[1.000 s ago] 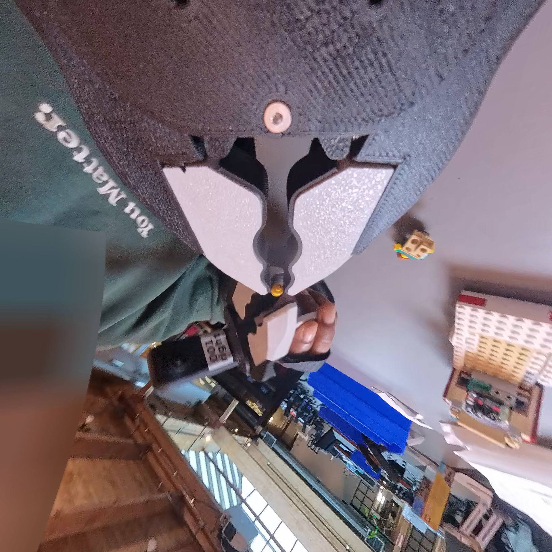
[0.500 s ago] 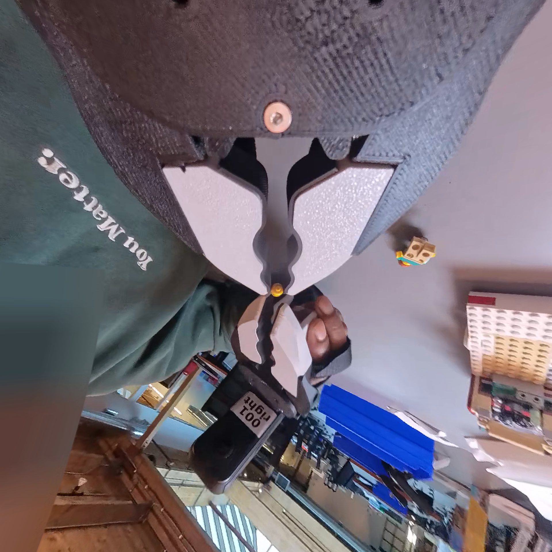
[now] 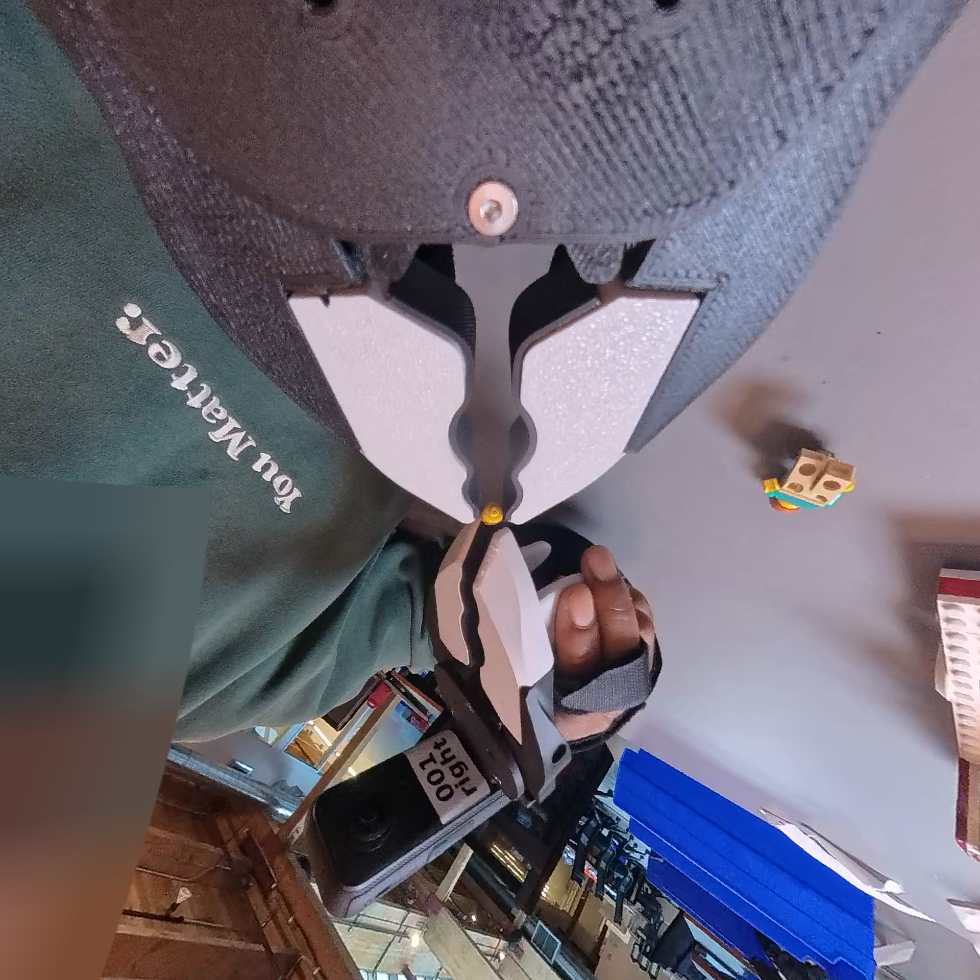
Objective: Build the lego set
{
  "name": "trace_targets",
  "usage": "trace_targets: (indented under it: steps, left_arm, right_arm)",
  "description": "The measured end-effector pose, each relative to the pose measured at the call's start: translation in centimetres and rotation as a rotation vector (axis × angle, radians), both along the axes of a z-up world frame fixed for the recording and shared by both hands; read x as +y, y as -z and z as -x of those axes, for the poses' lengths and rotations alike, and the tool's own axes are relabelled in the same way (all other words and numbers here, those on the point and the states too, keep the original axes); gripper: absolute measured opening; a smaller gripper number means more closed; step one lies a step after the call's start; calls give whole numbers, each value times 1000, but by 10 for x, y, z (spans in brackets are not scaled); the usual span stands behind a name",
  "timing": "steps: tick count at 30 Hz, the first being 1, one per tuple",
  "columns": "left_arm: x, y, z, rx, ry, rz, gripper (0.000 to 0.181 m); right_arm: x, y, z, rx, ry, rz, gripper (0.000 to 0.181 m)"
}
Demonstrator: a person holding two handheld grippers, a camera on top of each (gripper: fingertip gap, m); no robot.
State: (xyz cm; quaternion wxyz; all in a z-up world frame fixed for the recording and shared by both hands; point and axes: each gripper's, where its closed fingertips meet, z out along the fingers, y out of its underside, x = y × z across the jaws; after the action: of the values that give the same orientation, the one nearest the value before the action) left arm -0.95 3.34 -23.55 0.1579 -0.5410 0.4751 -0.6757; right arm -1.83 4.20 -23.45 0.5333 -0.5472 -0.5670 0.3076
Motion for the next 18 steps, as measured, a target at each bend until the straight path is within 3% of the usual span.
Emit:
trace_targets:
  steps: [18]
  left_arm:
    - [-9, 10, 1, 75, 92, 91, 7]
  right_arm:
    - [-7, 14, 4, -141, -4, -152, 11]
